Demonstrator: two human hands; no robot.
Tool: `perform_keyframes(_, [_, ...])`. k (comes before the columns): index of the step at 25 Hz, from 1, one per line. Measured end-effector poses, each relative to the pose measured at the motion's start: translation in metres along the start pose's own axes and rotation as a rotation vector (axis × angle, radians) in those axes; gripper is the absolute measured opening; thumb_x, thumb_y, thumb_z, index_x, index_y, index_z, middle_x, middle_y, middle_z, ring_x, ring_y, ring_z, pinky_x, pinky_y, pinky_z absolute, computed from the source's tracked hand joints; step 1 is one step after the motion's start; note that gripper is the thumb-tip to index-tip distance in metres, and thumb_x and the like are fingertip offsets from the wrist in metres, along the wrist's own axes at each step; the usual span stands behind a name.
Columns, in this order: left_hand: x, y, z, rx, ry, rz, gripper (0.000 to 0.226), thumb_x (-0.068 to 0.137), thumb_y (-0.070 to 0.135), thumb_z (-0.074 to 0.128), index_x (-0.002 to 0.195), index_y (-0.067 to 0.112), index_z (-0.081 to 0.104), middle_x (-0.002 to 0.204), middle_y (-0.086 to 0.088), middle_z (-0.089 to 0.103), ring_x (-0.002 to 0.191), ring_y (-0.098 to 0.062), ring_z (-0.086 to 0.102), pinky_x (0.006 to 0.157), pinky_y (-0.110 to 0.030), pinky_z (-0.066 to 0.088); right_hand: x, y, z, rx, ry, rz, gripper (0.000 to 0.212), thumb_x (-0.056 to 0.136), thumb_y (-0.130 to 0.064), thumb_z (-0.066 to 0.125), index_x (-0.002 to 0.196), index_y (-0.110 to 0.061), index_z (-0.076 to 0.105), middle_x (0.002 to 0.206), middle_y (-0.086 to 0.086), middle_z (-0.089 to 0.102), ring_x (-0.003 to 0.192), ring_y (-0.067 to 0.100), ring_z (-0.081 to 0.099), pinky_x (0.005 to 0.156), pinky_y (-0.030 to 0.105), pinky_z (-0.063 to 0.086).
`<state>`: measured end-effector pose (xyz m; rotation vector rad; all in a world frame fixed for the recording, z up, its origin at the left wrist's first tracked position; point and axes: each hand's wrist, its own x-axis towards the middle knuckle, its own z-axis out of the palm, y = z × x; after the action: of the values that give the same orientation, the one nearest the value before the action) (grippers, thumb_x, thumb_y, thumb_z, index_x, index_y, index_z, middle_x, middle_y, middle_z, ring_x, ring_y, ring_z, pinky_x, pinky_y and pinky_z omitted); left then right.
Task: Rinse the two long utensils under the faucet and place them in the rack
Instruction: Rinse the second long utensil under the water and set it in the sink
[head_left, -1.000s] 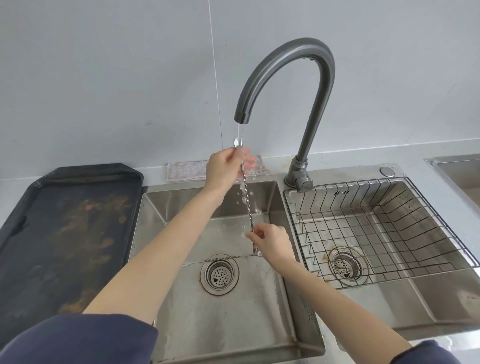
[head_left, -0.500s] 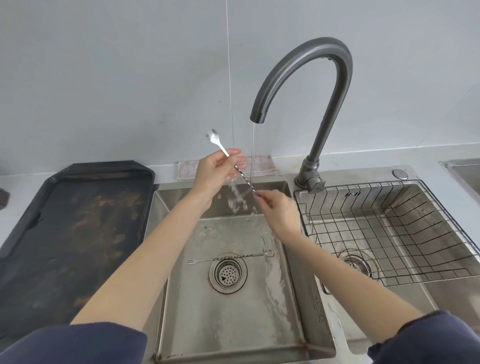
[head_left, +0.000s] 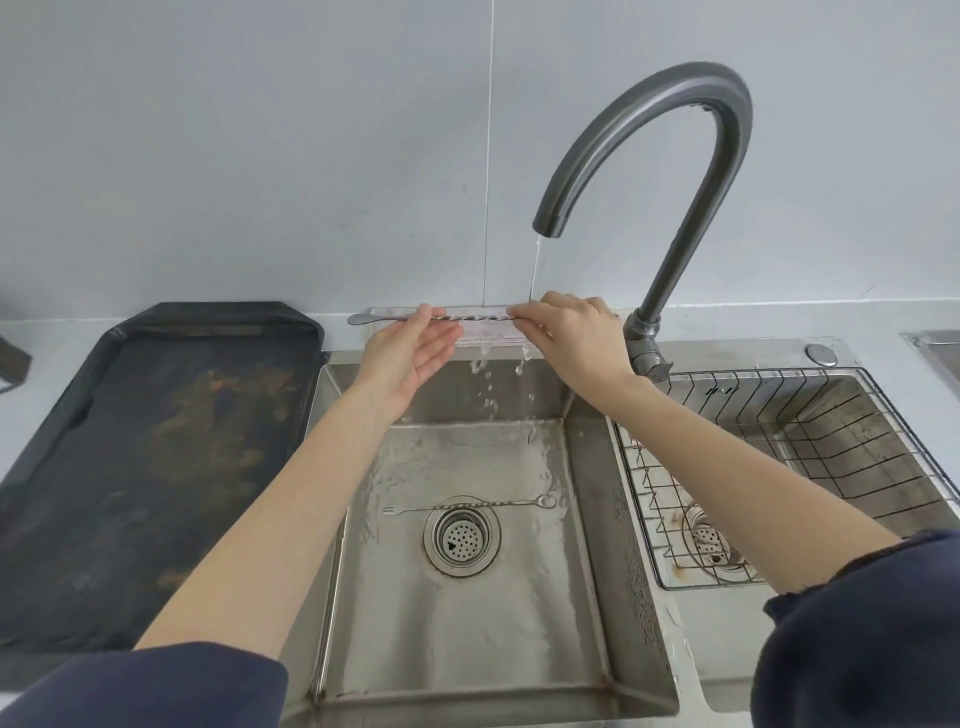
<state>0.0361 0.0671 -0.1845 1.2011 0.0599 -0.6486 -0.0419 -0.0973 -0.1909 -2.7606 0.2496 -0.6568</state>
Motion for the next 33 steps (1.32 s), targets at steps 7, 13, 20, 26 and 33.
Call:
perform_keyframes(7, [0.008,-0.019,-0.030,-0.053,0.164,-0.137,0.023,0.095,0.015,0.047,0.075,0.012,0.058,0.082,-0.002,0.065,0.070,-0.007,0.066,0.059,-0.014,0.056,-0.032,0.026,0.020,-0.068,-0.133,0.060,0.019,0.090,-0.022,0.057,0.099,-0.015,0.072,0.089,0.010,0.075,0.085,0.031,0.069,0.087,0.040,0.045])
perform_keyframes(13, [0.019,-0.059,-0.061,-0.040,0.287,-0.273,0.023,0.095,0.012,0.045,0.074,0.011,0.053,0.089,-0.003,0.062,0.077,-0.012,0.059,0.090,-0.029,0.047,-0.076,0.035,0.055,-0.039,-0.461,0.281,0.026,0.095,-0.025,0.047,0.110,-0.017,0.066,0.111,0.005,0.063,0.100,0.032,0.061,0.083,0.035,0.045])
perform_keyframes(20, [0.029,-0.126,-0.107,0.077,0.437,-0.425,0.022,0.095,0.007,0.043,0.073,0.009,0.047,0.108,-0.011,0.054,0.071,-0.010,0.056,0.068,-0.022,0.053,-0.125,0.040,0.103,-0.047,-0.691,0.380,0.024,0.094,-0.018,0.047,0.107,-0.014,0.066,0.112,0.006,0.065,0.104,0.028,0.059,0.082,0.035,0.048])
perform_keyframes(26, [0.029,-0.176,-0.136,0.244,0.583,-0.509,0.029,0.091,0.002,0.050,0.064,0.010,0.044,0.066,-0.006,0.049,0.040,-0.007,0.059,0.043,-0.009,0.052,-0.155,0.040,0.130,-0.079,-0.881,0.364,0.024,0.093,-0.020,0.046,0.109,-0.012,0.062,0.120,0.008,0.058,0.107,0.029,0.058,0.081,0.036,0.049])
perform_keyframes(33, [0.021,-0.210,-0.156,0.640,0.570,-0.550,0.030,0.087,0.007,0.059,0.060,0.011,0.046,0.061,-0.005,0.045,0.056,-0.014,0.045,0.026,-0.006,0.039,-0.171,0.040,0.146,-0.127,-1.001,0.375,0.026,0.095,-0.017,0.041,0.112,-0.010,0.059,0.119,0.010,0.057,0.109,0.030,0.054,0.084,0.038,0.046])
